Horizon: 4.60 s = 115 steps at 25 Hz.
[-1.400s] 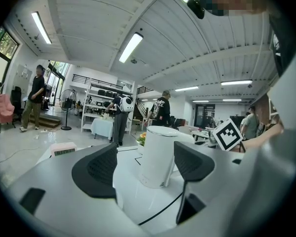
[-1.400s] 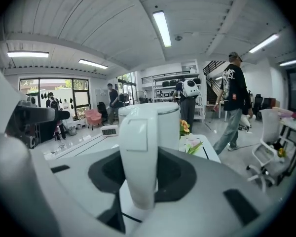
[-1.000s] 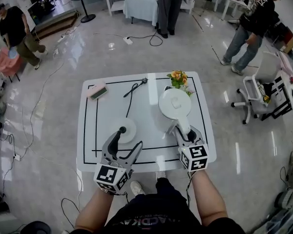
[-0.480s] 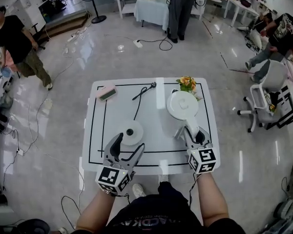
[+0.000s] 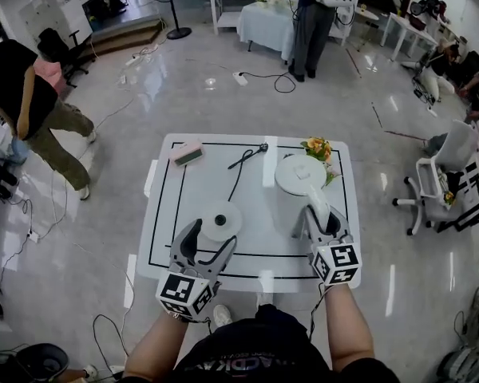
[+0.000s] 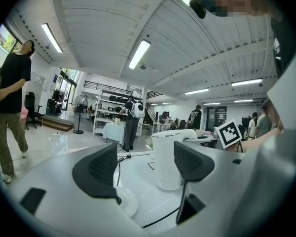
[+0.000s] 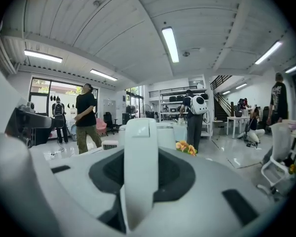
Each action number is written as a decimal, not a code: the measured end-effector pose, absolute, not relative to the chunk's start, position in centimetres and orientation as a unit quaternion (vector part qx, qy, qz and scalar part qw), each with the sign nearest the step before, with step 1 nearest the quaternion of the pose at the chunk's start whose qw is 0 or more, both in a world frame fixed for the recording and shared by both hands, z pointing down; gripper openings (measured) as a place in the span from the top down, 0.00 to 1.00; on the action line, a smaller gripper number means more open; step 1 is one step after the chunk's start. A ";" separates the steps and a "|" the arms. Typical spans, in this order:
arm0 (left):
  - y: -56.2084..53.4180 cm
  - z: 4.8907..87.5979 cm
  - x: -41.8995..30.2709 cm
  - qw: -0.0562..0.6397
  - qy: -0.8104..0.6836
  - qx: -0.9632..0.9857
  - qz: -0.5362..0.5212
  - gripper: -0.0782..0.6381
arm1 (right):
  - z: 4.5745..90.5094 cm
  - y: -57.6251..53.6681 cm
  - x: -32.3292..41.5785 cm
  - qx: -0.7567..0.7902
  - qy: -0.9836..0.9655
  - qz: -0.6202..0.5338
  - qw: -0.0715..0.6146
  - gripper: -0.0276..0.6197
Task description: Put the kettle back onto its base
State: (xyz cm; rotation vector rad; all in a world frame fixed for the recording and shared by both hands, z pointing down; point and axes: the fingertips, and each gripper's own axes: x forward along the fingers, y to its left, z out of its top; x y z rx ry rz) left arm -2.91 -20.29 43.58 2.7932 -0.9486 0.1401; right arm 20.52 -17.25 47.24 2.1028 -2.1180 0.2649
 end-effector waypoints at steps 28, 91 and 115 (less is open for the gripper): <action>-20.5 42.7 -15.0 0.098 -0.457 0.884 0.026 0.40 | 42.5 -27.4 3.2 0.542 -0.837 0.068 0.037 0.78; -20.2 44.4 -17.3 0.126 -0.444 0.887 0.028 0.40 | 46.7 -22.8 -1.3 0.559 -0.829 0.033 0.018 0.77; -20.1 44.9 -16.9 0.132 -0.427 0.894 0.035 0.40 | 47.6 -20.9 -0.6 0.571 -0.820 0.032 0.009 0.77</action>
